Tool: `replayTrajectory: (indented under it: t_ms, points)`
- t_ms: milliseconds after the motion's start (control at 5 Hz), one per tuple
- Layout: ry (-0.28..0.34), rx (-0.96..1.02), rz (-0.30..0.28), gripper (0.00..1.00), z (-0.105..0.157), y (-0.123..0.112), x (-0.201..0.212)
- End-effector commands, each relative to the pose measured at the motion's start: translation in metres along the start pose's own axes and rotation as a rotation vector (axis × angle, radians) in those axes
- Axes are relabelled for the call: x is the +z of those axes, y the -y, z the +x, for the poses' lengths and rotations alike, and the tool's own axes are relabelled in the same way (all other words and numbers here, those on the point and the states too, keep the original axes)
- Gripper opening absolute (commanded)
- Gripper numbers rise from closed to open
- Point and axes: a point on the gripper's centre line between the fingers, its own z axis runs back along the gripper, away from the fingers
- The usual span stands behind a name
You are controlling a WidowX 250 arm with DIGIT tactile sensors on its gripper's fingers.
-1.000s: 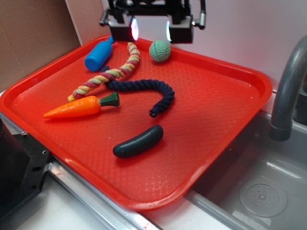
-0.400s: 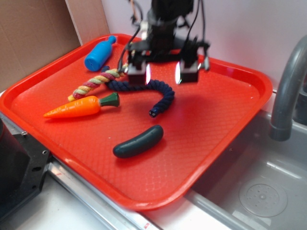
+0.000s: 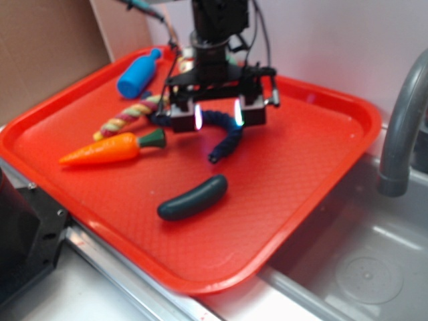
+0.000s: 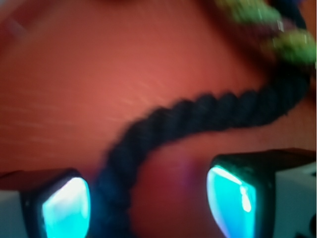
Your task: Grab the blue rope.
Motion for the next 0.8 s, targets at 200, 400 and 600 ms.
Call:
replayTrajectory:
  t_ms: [200, 400, 600]
  points:
    - [-0.037, -0.072, -0.004, 0.00, 0.008, 0.008, 0.003]
    - [0.065, -0.320, 0.004, 0.00, 0.012, 0.012, 0.030]
    - [0.117, -0.573, 0.026, 0.00, 0.009, 0.010, 0.081]
